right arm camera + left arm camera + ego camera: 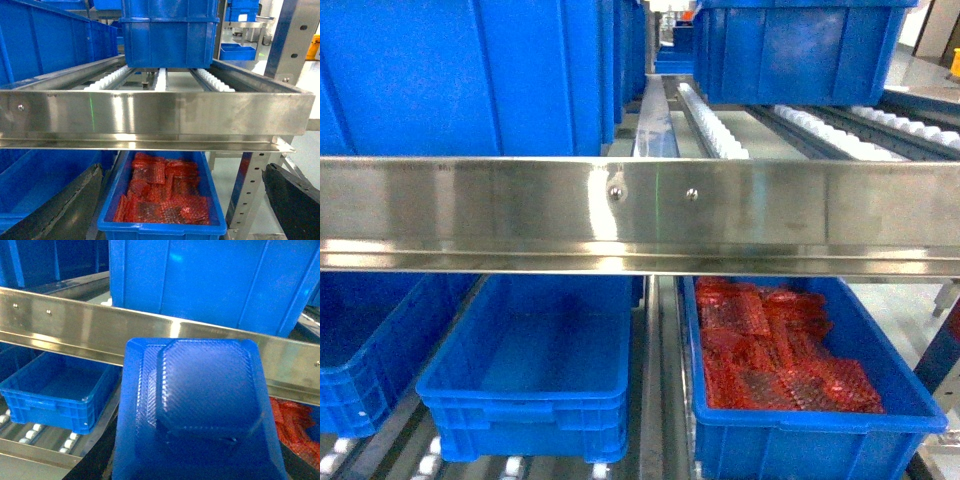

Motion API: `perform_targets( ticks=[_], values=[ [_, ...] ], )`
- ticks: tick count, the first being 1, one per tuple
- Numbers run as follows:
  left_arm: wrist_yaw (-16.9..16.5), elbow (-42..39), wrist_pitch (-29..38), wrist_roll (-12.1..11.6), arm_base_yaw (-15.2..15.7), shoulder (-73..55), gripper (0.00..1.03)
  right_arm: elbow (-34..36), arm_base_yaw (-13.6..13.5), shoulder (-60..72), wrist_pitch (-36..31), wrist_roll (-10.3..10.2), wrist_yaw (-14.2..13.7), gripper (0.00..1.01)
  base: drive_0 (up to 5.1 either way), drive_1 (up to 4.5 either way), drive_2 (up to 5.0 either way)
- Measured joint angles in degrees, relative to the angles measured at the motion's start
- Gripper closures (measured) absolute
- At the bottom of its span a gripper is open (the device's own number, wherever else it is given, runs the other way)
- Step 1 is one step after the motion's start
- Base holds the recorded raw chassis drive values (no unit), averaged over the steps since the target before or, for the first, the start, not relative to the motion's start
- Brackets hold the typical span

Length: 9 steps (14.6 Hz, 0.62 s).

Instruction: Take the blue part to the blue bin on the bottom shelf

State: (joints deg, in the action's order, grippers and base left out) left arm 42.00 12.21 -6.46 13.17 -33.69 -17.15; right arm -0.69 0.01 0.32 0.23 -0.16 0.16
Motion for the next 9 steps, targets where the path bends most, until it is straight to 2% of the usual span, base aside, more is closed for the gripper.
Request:
perform_targets(
  ticks=[9],
  values=[
    [-0.02, -0.02, 0.0, -0.02, 0.0, 0.0, 0.6, 0.02, 0.0, 0.0, 0.07, 0.04, -0.15, 0.03, 0.0, 0.0, 0.0]
  ],
)
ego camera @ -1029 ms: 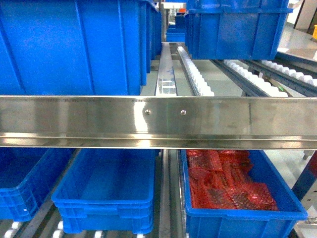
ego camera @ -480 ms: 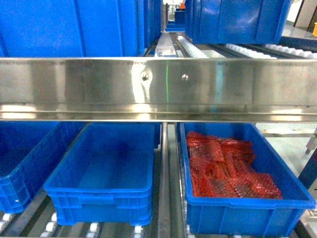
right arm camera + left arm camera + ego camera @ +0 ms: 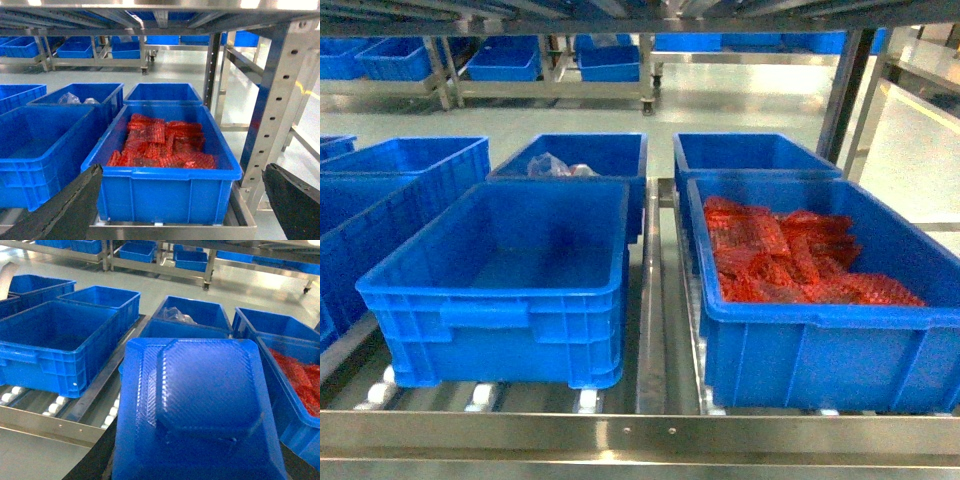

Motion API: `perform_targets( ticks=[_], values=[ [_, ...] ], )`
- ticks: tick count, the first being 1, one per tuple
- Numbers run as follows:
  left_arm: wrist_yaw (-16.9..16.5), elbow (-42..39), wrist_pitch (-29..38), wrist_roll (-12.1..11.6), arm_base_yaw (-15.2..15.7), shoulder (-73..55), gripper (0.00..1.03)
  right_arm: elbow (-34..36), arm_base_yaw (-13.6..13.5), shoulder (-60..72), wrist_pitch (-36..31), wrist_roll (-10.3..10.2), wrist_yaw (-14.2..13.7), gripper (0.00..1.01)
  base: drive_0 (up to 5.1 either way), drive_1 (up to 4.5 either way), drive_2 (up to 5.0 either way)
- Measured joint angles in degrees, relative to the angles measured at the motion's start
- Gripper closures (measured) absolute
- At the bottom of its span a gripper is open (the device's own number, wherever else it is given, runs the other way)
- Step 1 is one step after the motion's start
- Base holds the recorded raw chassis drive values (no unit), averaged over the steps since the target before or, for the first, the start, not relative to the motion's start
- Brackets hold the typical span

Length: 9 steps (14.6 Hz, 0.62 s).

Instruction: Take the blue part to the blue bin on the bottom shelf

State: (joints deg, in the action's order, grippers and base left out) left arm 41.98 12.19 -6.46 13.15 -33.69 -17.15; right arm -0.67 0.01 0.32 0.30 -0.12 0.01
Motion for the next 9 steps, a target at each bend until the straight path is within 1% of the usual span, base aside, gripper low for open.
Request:
perform_targets(
  ticks=[9],
  values=[
    [-0.02, 0.0, 0.02, 0.0, 0.0, 0.0, 0.6, 0.0, 0.0, 0.0, 0.02, -0.07, -0.02, 0.03, 0.0, 0.0, 0.0]
  ],
)
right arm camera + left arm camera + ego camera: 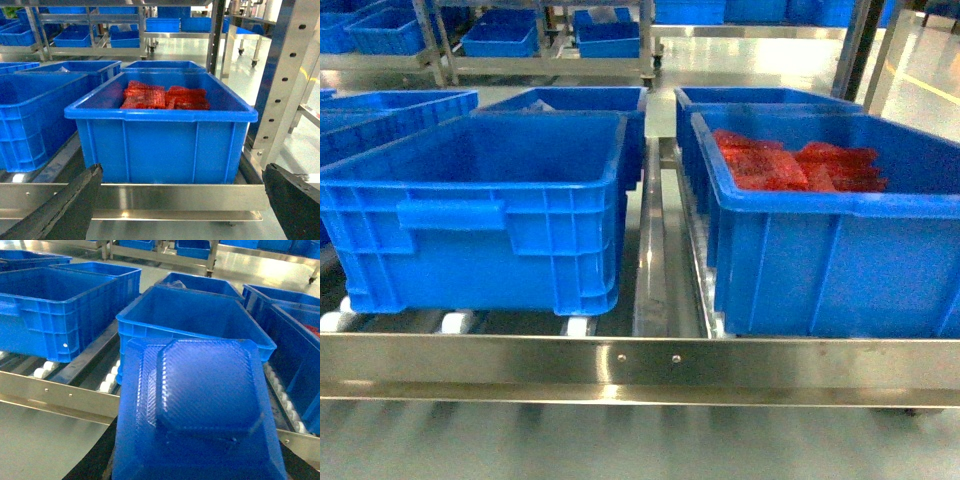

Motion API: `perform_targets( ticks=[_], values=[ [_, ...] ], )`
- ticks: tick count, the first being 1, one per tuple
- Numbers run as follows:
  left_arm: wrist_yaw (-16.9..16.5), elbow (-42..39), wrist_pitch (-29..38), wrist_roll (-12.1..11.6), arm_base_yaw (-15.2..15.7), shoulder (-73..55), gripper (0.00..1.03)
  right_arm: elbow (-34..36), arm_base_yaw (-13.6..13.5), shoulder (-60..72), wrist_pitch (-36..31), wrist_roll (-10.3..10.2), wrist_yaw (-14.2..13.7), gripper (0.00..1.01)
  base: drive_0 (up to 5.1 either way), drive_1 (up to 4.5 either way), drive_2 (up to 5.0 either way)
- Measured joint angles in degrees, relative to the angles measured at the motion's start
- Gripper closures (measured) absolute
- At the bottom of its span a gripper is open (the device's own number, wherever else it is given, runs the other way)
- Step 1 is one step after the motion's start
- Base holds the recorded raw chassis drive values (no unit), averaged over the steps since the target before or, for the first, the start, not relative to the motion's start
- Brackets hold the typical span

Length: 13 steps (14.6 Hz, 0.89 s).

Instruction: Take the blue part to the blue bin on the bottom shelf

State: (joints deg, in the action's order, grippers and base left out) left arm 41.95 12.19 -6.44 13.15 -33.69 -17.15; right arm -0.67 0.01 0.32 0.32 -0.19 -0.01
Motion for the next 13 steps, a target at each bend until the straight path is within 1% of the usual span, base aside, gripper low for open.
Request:
perform_targets(
  ticks=[7, 13],
  values=[
    [0.0, -0.04, -0.24, 0.02, 0.0, 0.0, 0.6, 0.0, 0.0, 0.0, 0.02, 0.02, 0.0, 0.03, 0.0, 0.0, 0.0],
    [-0.02, -0.04, -0.17, 0.02, -0.07, 0.0, 0.6, 0.0, 0.0, 0.0, -0.02, 0.02, 0.0, 0.03, 0.0, 4.07, -4.1]
  ],
)
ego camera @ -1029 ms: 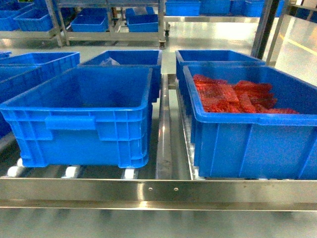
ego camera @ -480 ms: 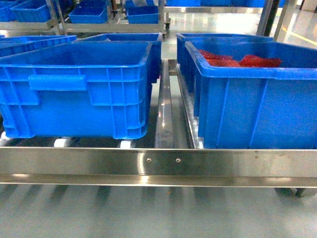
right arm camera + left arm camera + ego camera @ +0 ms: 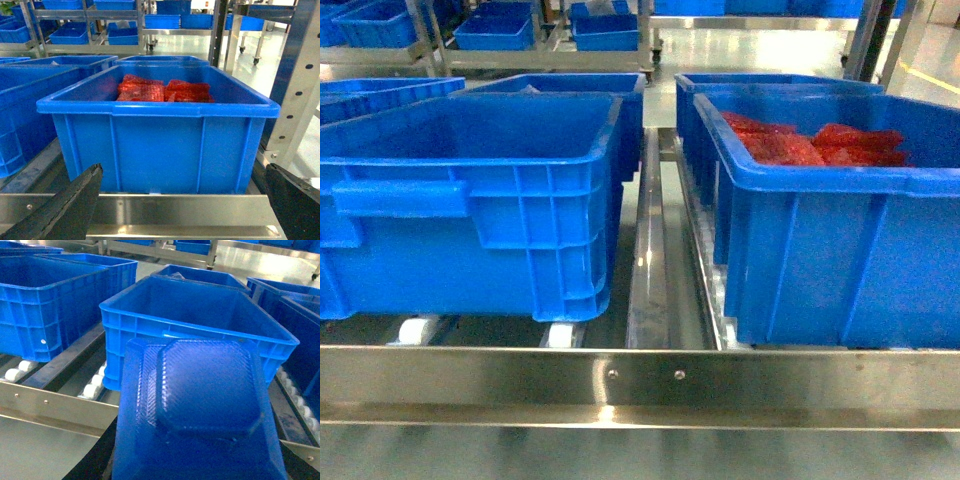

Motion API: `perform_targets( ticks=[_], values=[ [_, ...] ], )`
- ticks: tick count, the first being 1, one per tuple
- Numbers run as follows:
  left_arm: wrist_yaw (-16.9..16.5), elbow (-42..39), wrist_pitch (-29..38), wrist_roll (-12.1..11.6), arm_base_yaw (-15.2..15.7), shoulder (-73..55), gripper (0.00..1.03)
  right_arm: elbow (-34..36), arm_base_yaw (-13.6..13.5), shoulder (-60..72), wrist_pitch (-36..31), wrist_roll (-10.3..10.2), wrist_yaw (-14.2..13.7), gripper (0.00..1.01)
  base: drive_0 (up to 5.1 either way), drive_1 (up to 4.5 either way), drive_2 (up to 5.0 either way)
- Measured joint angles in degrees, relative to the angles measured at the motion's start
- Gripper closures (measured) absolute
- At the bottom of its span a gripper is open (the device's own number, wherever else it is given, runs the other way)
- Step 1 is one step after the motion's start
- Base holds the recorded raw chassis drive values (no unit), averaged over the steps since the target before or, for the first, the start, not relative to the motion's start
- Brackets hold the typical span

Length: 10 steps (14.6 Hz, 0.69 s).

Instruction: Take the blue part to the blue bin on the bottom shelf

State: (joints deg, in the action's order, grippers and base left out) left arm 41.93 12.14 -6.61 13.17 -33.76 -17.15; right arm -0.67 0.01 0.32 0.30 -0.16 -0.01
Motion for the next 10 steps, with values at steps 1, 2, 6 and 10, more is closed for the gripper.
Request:
perform_targets(
  ticks=[1, 2, 6, 10],
  values=[
    [0.0, 0.0, 0.07, 0.0, 0.0, 0.0, 0.6, 0.0, 0.0, 0.0, -0.04, 0.0, 0.0, 0.03, 0.0, 4.07, -4.1],
    [0.02, 0.0, 0.2, 0.0, 0.0, 0.0, 0.6, -0.02, 0.0, 0.0, 0.07, 0.0, 0.0, 0.03, 0.0, 4.07, -4.1],
    [0.0, 0.0, 0.09, 0.0, 0.0, 0.0, 0.6, 0.0, 0.0, 0.0, 0.02, 0.0, 0.0, 0.03, 0.0, 4.1, -4.0],
    [0.04, 0.0, -0.02, 0.0, 0.04, 0.0, 0.6, 0.0, 0.0, 0.0, -0.2, 0.0, 0.02, 0.03, -0.1, 3.99, -4.1]
  ],
)
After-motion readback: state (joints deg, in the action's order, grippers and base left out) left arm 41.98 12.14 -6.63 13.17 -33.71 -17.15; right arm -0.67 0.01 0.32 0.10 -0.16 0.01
